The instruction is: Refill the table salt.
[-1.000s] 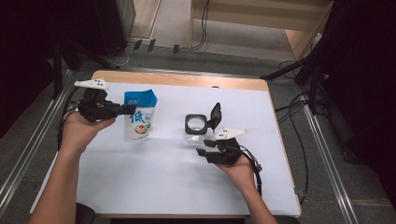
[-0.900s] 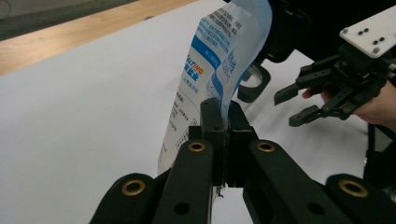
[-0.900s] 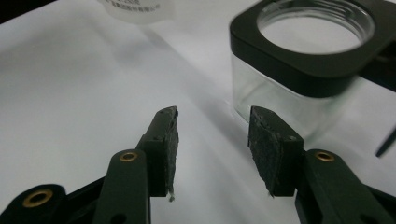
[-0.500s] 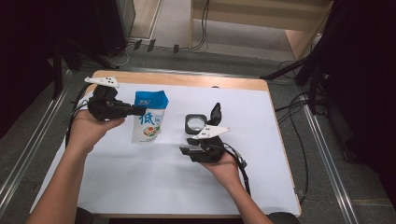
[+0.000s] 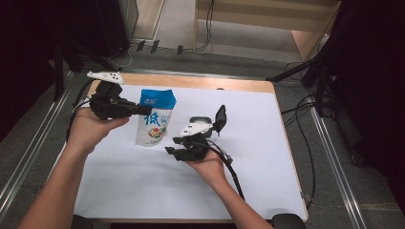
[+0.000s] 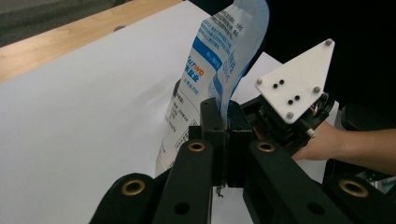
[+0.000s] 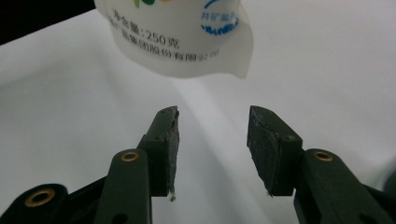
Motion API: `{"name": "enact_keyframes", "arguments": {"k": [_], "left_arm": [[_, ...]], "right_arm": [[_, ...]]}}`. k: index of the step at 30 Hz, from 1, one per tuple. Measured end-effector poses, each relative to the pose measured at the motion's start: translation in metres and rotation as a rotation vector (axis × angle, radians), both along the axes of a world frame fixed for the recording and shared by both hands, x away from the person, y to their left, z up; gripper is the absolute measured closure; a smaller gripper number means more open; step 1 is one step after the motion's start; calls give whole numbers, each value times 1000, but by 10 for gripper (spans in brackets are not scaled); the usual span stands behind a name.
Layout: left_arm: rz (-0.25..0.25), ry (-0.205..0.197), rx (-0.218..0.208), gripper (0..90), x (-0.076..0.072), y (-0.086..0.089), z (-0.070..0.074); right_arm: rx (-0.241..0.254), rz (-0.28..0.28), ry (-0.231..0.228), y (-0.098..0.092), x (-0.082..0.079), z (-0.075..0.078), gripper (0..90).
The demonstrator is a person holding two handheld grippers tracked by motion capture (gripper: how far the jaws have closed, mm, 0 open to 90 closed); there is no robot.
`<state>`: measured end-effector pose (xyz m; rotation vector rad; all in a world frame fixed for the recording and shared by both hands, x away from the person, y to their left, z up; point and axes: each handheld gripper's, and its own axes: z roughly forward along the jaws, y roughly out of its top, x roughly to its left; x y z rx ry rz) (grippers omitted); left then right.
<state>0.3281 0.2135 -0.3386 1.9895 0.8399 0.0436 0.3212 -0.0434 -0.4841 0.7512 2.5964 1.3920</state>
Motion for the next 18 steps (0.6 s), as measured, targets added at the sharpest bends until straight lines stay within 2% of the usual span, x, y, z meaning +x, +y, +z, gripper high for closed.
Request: {"name": "enact_keyframes", "arguments": {"k": [4,9,18], "left_arm": [[-4,-15,9,900,-3,-5,5],[-12,2,16,900,-2,-11,12],[-43,25,29,900,2,-29,16]], "right_arm": [[9,-2,-2,12,5,-2,547],[25,-25,2,18,11,-10,547],[47,-63,-39,23,16,-20,542]]}}
